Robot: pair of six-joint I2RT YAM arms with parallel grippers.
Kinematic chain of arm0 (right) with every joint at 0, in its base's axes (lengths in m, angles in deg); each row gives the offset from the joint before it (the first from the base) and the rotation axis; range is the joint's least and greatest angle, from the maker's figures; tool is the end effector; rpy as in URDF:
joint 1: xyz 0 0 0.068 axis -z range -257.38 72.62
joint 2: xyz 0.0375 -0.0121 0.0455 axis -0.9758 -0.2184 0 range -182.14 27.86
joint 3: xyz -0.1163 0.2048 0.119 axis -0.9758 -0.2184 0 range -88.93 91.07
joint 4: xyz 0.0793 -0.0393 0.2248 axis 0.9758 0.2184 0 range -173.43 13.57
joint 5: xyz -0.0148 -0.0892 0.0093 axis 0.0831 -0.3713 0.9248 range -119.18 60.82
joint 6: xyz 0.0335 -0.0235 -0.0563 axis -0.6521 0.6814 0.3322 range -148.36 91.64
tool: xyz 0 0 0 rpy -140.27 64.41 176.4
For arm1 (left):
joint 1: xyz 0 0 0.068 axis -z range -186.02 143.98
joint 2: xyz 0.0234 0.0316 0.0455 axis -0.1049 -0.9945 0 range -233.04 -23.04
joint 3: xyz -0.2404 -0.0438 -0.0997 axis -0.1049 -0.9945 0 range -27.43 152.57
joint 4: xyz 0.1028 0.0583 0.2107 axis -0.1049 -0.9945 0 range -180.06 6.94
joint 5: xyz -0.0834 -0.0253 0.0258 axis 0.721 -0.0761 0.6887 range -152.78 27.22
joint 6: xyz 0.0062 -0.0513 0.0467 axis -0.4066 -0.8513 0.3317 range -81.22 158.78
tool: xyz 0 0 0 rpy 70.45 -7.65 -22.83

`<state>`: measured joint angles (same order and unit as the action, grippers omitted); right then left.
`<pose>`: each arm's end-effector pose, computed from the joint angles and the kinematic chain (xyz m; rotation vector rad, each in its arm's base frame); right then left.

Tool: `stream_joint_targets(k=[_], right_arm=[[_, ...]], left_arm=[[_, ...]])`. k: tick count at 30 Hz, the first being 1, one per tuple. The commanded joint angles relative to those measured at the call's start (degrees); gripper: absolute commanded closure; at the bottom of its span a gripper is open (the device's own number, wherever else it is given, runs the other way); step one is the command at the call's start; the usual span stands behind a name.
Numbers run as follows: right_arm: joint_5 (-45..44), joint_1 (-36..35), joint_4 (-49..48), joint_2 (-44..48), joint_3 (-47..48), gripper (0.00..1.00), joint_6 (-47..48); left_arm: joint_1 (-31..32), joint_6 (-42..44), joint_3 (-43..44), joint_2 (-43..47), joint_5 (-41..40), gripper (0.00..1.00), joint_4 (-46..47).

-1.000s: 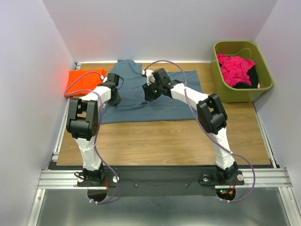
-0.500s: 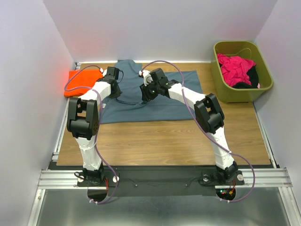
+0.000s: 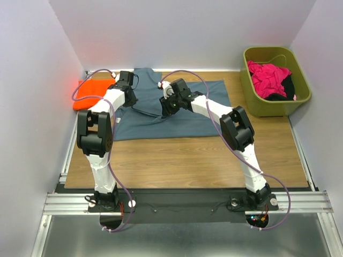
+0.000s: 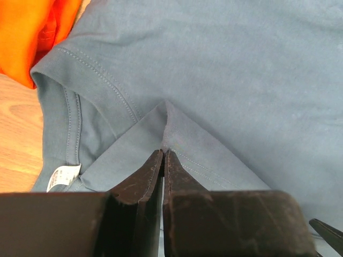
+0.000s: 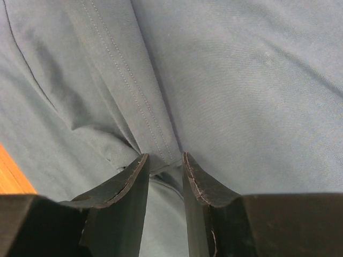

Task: Fold and stack the t-shirts
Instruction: Fold the tshirt

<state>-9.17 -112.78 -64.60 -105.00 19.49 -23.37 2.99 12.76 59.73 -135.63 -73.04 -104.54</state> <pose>0.4079 0.3137 0.1752 -0.9829 2.1517 0.6687 0.4304 -0.0581 0.2120 -0.4341 2.3340 -0.0787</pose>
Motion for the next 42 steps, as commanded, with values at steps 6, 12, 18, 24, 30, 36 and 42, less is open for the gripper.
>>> stream_joint_targets(k=[6,12,18,24,30,36,42], right_arm=[[1.09,-0.64,-1.69,-1.62,3.73,0.63,0.37],[-8.91,-0.64,-1.87,1.54,3.55,0.60,-0.60],[-16.66,-0.64,-2.13,6.47,2.06,0.55,-1.13],[-23.08,-0.64,-2.13,10.25,-2.42,0.52,-1.65],[-25.19,-0.29,-2.22,12.36,-7.43,0.52,-1.65],[-25.11,0.24,-2.39,13.59,-9.89,0.52,-2.71],[-24.05,0.33,-2.74,14.12,-11.13,0.53,-2.53]], left_arm=[[-0.75,-0.96,3.63,-1.13,1.03,0.87,-0.32],[-1.28,-2.36,6.01,-1.84,2.00,0.87,-0.06],[-1.81,-3.25,7.42,-1.75,3.14,0.87,0.73],[-2.16,-3.86,7.42,-2.28,4.11,0.87,1.44],[-2.42,-4.30,6.98,-0.53,6.30,0.87,2.84],[-2.77,-4.13,7.68,-0.16,7.62,0.87,4.86],[-2.95,-4.04,7.86,-1.05,8.24,0.87,5.39]])
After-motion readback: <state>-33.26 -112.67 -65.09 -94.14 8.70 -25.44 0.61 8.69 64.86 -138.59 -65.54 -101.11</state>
